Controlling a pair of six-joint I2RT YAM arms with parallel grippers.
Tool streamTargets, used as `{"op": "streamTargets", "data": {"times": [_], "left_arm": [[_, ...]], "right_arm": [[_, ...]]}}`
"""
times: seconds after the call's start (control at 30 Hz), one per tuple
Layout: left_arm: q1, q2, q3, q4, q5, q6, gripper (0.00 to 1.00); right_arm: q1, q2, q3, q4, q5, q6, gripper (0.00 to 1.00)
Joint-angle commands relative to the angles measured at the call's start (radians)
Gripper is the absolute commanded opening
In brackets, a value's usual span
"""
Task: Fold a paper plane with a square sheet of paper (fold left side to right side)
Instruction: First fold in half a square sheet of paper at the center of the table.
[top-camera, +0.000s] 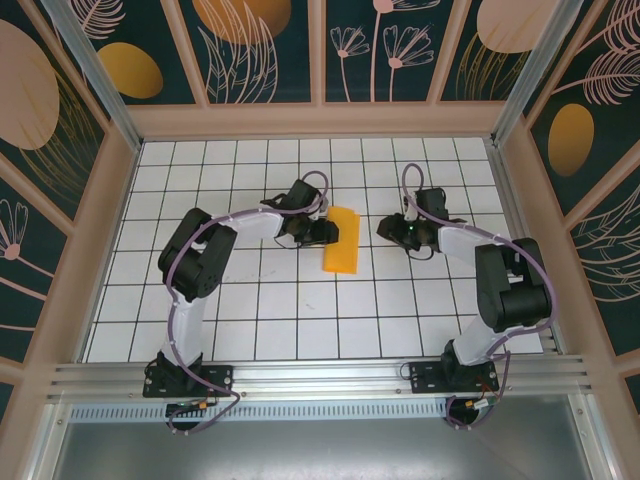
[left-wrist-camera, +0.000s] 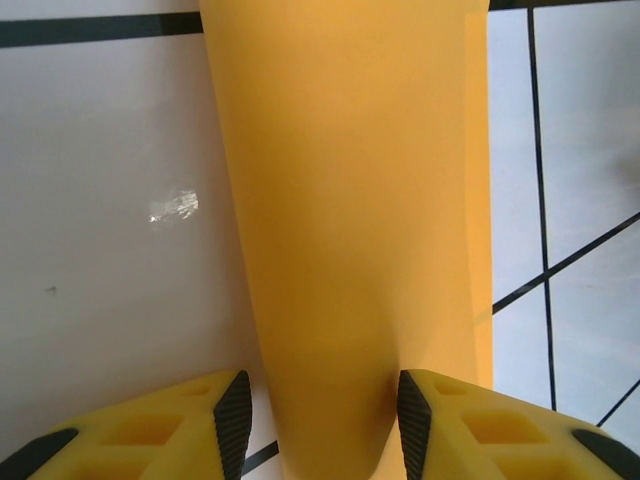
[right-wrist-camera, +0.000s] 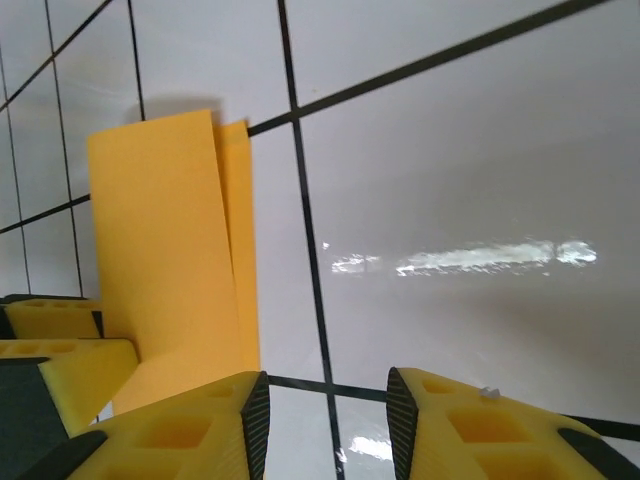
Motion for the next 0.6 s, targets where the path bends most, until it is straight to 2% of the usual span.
{"op": "streamTargets", "data": {"times": [0.0,0.57], "left_arm": [[-0.033,0.063,0.037,-0.049,-0.022,0.039,0.47],[-0.061,0.126,0.122,-0.163,-0.060,0.137,0.49]], "right_arm": [[-0.005,-0.032,-0.014,-0.023,0.021,-0.024,0.40],[-0.005,-0.029,-0.029,-0.011,0.011,-0.023,0.40]]}}
